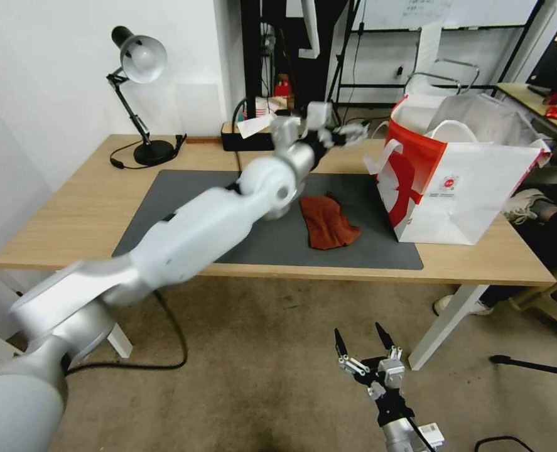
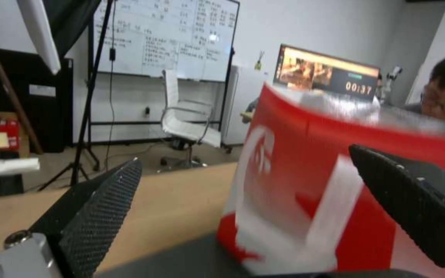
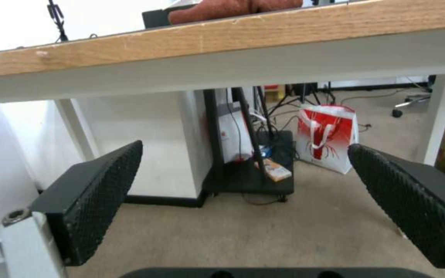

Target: Sweep shrimp from table into container with towel, then put container into takeout bag.

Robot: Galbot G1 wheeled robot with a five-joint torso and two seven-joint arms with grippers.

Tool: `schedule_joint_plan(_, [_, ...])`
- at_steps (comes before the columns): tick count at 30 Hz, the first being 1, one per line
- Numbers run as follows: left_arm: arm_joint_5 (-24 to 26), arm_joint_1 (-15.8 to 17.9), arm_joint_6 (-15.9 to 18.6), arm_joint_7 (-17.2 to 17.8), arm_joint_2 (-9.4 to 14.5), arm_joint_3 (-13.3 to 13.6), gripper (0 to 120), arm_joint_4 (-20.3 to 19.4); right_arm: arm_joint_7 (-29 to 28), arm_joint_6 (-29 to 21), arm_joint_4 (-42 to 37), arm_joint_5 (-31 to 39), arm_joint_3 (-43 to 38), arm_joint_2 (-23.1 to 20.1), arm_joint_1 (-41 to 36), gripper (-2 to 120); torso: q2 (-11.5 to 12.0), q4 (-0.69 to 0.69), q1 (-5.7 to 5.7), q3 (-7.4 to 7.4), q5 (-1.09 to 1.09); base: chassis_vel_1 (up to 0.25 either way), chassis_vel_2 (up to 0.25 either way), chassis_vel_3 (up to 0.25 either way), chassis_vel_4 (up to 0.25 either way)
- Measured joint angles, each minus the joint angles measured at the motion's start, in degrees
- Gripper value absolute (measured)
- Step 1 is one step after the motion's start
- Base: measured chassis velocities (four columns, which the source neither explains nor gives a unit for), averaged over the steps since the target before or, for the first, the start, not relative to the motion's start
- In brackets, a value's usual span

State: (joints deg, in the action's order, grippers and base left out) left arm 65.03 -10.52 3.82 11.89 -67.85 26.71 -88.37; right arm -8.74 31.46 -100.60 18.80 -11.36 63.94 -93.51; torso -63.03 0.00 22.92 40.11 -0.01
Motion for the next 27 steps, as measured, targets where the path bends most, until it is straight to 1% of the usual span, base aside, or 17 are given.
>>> schedule_joint_plan(2, [-3.7, -4.7, -0.2, -1.0, 1.0, -2.0, 100, -2.3, 0.0, -0.1, 0.0, 0.2, 0.1, -0.1, 0.2, 100, 0.0, 0.0, 0.0, -0.01, 0.0, 0.0, 0.0, 0.0, 0.0])
schedule_joint_plan(3, [-3.7, -4.7, -0.2, -1.0, 1.0, -2.0, 100, -2.3, 0.0, -0.1, 0.0, 0.2, 0.1, -0.1, 0.2, 100, 0.0, 0.0, 0.0, -0.01, 0.0, 0.0, 0.0, 0.0, 0.0])
schedule_joint_plan(6, [-10.3, -11.4, -0.7, -1.8, 2.2, -5.4, 100, -5.8, -0.1, -0.1, -0.3, 0.5, 0.1, -0.4, 0.2, 100, 0.0, 0.0, 0.0, -0.01, 0.0, 0.0, 0.0, 0.0, 0.0])
schedule_joint_plan(7, [-10.3, -11.4, -0.7, -1.8, 2.2, -5.4, 100, -5.8, -0.1, -0.1, -0.3, 0.5, 0.1, -0.4, 0.2, 100, 0.0, 0.0, 0.0, -0.01, 0.0, 0.0, 0.0, 0.0, 0.0])
schedule_joint_plan(10, [-16.4, -19.8, 0.7, -2.2, 3.7, -10.7, 100, -11.1, -0.1, -0.1, -0.4, 0.6, 0.0, -0.6, 0.3, 100, 0.0, -0.01, 0.0, -0.01, 0.01, 0.0, 0.0, 0.0, 0.0])
schedule_joint_plan(11, [-16.4, -19.8, 0.7, -2.2, 3.7, -10.7, 100, -11.1, -0.1, -0.1, -0.4, 0.6, 0.0, -0.6, 0.3, 100, 0.0, -0.01, 0.0, -0.01, 0.01, 0.0, 0.0, 0.0, 0.0])
schedule_joint_plan(12, [-18.1, -22.0, 0.8, -2.3, 4.2, -12.0, 100, -12.1, -0.1, -0.1, -0.5, 0.6, 0.0, -0.6, 0.2, 100, 0.0, 0.0, 0.0, -0.01, 0.0, 0.0, 0.0, 0.0, 0.0])
schedule_joint_plan(14, [-24.0, -28.1, 0.9, -3.8, 6.1, -15.4, 100, -15.3, -0.1, -0.1, -0.8, 0.6, 0.0, -0.6, 0.0, 100, 0.0, 0.01, 0.0, -0.01, -0.01, 0.0, 0.0, 0.0, 0.0])
schedule_joint_plan(15, [-24.0, -28.1, 0.9, -3.8, 6.1, -15.4, 100, -15.3, -0.1, -0.1, -0.8, 0.6, 0.0, -0.6, 0.0, 100, 0.0, 0.01, 0.0, -0.01, -0.01, 0.0, 0.0, 0.0, 0.0])
schedule_joint_plan(18, [-29.3, -36.4, 1.2, -6.4, 9.3, -21.3, 100, -20.4, -0.1, -0.1, -1.4, 0.6, 0.0, -0.7, -0.3, 100, 0.0, 0.0, -0.01, -0.01, -0.01, 0.0, 0.0, 0.0, 0.0])
schedule_joint_plan(19, [-29.3, -36.4, 1.2, -6.4, 9.3, -21.3, 100, -20.4, -0.1, -0.1, -1.4, 0.6, 0.0, -0.7, -0.3, 100, 0.0, 0.0, -0.01, -0.01, -0.01, 0.0, 0.0, 0.0, 0.0])
schedule_joint_plan(22, [-32.8, -43.3, 1.3, -7.5, 10.9, -27.2, 100, -23.3, -0.3, -0.1, -2.0, 0.6, 0.0, -0.6, -0.6, 100, 0.0, 0.0, 0.0, -0.02, 0.02, 0.0, 0.0, 0.0, 0.0])
schedule_joint_plan(23, [-32.8, -43.3, 1.3, -7.5, 10.9, -27.2, 100, -23.3, -0.3, -0.1, -2.0, 0.6, 0.0, -0.6, -0.6, 100, 0.0, 0.0, 0.0, -0.02, 0.02, 0.0, 0.0, 0.0, 0.0])
schedule_joint_plan(24, [-36.0, -50.6, 1.0, -7.7, 11.5, -32.5, 100, -25.7, -0.4, 0.0, -2.8, 0.5, -0.2, -0.3, -1.3, 100, 0.0, 0.03, 0.0, -0.01, -0.01, 0.0, 0.0, 0.0, 0.0])
schedule_joint_plan(25, [-37.9, -53.8, 0.3, -7.7, 11.5, -34.7, 100, -26.9, -0.4, 0.1, -3.3, 0.3, -0.4, -0.2, -1.8, 100, 0.0, 0.03, 0.0, -0.01, -0.01, 0.0, 0.0, 0.0, 0.0])
schedule_joint_plan(26, [-41.1, -59.3, -1.4, -7.4, 10.5, -38.6, 100, -29.0, -0.4, 0.4, -4.1, -0.4, -0.8, 0.0, -2.7, 100, 0.0, -0.01, -0.01, -0.02, 0.03, 0.0, 0.0, 0.0, 0.0])
schedule_joint_plan(27, [-41.1, -59.3, -1.4, -7.4, 10.5, -38.6, 100, -29.0, -0.4, 0.4, -4.1, -0.4, -0.8, 0.0, -2.7, 100, 0.0, -0.01, -0.01, -0.02, 0.03, 0.0, 0.0, 0.0, 0.0])
